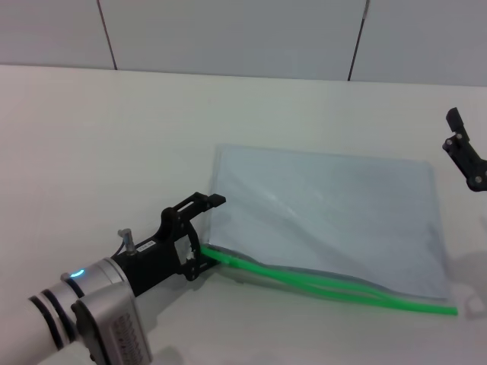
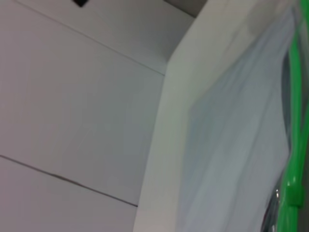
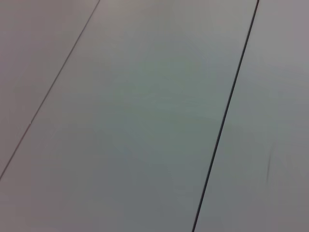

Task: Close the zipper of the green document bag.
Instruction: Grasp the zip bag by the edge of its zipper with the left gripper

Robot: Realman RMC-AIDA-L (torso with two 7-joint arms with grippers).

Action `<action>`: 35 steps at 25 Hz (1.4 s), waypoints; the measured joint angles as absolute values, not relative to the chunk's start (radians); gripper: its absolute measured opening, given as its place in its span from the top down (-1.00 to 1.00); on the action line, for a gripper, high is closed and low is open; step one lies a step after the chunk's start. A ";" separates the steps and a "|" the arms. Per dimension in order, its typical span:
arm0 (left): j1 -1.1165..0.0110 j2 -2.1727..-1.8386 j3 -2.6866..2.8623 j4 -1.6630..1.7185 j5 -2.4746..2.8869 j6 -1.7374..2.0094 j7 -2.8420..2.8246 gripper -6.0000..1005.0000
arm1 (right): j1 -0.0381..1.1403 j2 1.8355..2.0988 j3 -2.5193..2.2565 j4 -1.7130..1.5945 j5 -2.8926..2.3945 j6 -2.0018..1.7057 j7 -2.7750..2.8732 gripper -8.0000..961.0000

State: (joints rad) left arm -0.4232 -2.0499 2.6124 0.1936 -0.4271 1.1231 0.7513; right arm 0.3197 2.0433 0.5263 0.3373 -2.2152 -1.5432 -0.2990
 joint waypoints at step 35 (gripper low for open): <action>-0.441 -2.054 2.636 0.224 -0.442 1.071 0.891 0.87 | 0.340 2.043 0.495 0.335 -2.214 -1.542 -0.299 -0.83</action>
